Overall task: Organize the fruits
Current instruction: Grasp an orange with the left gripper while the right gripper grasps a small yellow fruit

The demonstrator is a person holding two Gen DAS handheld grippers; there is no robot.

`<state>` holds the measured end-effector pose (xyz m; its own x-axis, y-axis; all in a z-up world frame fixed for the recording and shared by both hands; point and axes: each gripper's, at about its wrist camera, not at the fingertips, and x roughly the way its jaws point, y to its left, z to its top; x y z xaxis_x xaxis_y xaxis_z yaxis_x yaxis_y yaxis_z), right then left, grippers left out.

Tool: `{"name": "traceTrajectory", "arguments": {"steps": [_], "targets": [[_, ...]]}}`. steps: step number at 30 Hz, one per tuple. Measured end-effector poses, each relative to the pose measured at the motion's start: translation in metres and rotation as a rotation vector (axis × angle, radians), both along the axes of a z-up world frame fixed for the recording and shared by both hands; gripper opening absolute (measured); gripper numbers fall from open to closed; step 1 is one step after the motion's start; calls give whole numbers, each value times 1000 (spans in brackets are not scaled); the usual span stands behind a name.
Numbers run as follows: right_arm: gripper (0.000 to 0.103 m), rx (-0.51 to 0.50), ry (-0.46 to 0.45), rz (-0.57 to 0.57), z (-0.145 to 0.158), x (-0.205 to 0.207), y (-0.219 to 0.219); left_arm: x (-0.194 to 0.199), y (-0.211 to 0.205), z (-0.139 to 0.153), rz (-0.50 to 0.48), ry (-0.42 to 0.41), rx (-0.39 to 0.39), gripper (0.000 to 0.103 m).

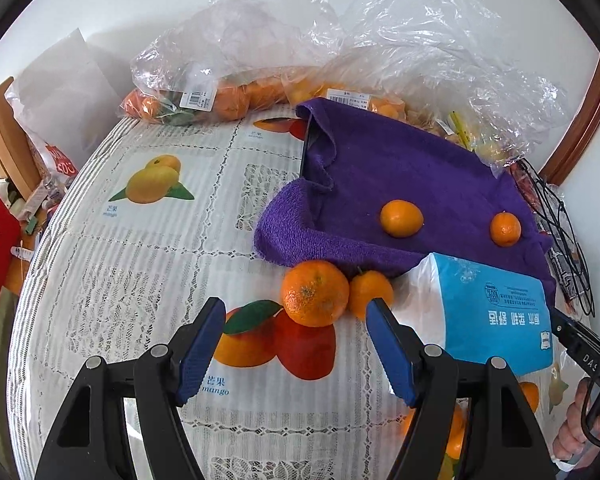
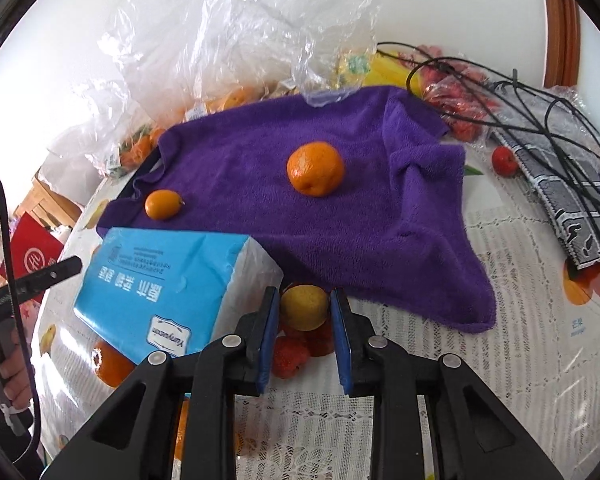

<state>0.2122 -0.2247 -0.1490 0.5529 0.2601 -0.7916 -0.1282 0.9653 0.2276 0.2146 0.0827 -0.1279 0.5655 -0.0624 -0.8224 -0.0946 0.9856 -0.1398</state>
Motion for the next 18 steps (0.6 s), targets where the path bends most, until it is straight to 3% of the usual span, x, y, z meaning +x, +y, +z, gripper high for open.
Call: {"name": "traceTrajectory", "arguments": {"steps": [8, 15, 18], "targets": [[26, -25, -21, -63, 7, -8, -11, 18, 1, -21, -38, 27, -19, 69], [26, -62, 25, -103, -6, -17, -22, 24, -6, -28, -96, 25, -39, 42], [26, -68, 51, -106, -16, -17, -23, 23, -14, -28, -109, 15, -3, 42]]}}
